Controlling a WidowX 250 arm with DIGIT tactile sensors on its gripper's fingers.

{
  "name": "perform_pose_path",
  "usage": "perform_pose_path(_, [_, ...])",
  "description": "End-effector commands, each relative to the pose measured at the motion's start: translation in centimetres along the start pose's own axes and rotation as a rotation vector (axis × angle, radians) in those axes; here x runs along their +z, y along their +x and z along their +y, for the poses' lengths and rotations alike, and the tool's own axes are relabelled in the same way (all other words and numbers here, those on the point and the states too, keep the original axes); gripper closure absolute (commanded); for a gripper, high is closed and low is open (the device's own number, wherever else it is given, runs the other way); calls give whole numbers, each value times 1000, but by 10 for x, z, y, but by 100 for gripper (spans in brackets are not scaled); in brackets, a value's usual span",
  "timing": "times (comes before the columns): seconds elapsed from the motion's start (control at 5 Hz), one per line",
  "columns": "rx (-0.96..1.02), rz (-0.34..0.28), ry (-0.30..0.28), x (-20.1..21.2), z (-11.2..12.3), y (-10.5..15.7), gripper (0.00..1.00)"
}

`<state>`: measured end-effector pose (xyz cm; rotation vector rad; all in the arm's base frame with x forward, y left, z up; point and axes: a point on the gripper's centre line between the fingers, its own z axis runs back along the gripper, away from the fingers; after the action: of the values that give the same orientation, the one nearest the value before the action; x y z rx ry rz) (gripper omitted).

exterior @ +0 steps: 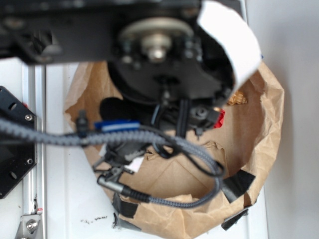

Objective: Grab the plastic pickle.

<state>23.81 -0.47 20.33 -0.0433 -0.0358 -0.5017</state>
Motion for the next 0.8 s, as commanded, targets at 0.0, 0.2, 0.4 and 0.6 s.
perform_pose_path(0.0, [25, -30, 17, 8, 1, 0, 0])
perform_pose_path(0.2, [25, -30, 17, 8, 1, 0, 0])
perform_pose_path(0.4, [-35, -19, 96, -34, 17, -3, 0])
perform_pose_path(0.6, [-71, -4, 93, -60, 33, -3, 0])
